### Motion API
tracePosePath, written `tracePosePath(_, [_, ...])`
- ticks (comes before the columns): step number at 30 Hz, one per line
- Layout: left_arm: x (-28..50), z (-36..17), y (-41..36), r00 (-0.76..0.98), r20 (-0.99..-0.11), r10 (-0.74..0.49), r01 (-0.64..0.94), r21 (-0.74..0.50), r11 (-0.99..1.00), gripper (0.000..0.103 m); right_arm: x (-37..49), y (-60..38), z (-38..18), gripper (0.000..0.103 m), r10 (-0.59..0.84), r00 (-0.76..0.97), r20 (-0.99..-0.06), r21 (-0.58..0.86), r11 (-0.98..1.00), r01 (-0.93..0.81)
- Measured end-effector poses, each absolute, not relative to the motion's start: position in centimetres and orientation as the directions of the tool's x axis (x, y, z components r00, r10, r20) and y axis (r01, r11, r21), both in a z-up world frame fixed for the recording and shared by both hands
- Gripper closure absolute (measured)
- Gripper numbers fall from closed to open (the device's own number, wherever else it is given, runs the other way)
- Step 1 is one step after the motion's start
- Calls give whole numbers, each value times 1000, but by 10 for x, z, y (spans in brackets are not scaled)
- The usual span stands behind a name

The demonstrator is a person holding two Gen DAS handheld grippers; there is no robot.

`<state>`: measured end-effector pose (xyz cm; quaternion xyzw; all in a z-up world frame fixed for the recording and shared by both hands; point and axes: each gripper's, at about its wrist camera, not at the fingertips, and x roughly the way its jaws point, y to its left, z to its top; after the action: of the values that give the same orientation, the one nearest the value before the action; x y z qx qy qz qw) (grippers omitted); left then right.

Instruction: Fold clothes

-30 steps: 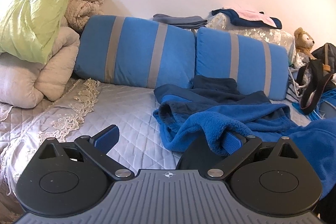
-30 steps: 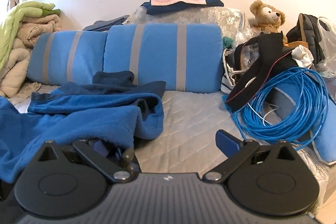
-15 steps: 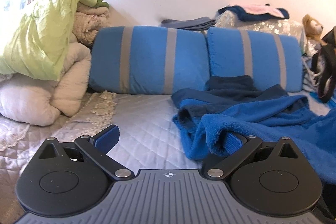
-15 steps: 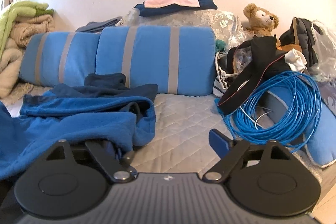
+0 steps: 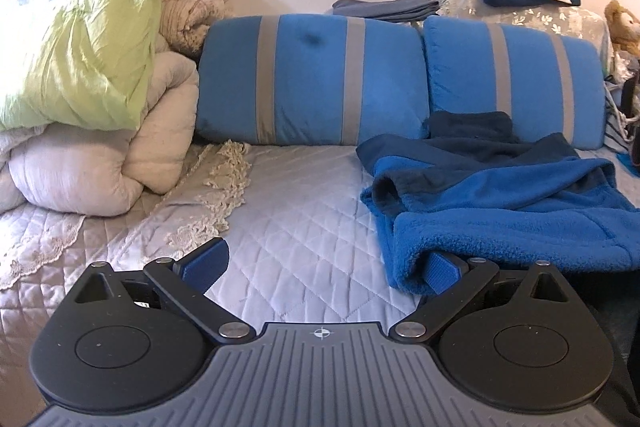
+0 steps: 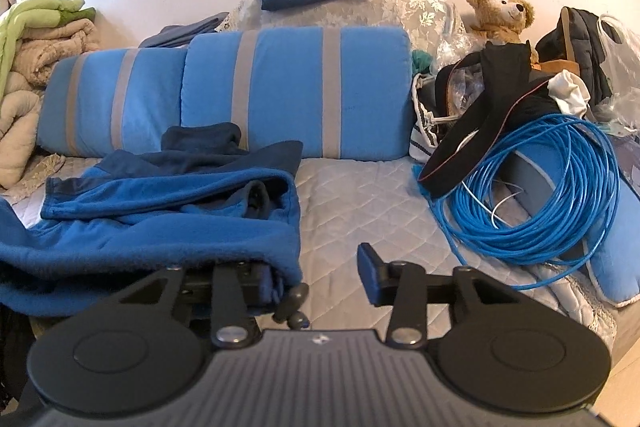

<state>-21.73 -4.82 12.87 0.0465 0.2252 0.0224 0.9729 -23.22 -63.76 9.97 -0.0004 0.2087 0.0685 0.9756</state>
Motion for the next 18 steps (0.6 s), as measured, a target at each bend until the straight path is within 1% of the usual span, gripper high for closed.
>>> tracePosePath(1, [-217, 129, -48, 896, -441, 55, -16, 93, 996, 11, -232, -637, 100, 63, 130, 903, -408, 26, 991, -132])
tracePosePath(2, [-216, 129, -47, 895, -444, 51, -13, 89, 996, 11, -232, -637, 101, 63, 127, 904, -409, 24, 991, -128])
tracePosePath(9, [-218, 128, -39, 893, -446, 56, -19, 87, 996, 11, -231, -641, 109, 62, 94, 907, -411, 29, 996, -90])
tracePosePath(11, [-218, 129, -38, 893, -446, 54, -15, 91, 996, 11, -231, -641, 112, 55, 86, 909, -408, 23, 996, -84])
tracePosePath(14, [-217, 130, -37, 892, -448, 55, -14, 94, 995, 11, -230, -640, 116, 50, 74, 911, -406, 9, 997, -77])
tracePosePath(18, [-215, 132, -36, 889, -455, 48, -6, 94, 996, 11, -230, -638, 119, 48, 57, 910, -410, -7, 998, -66])
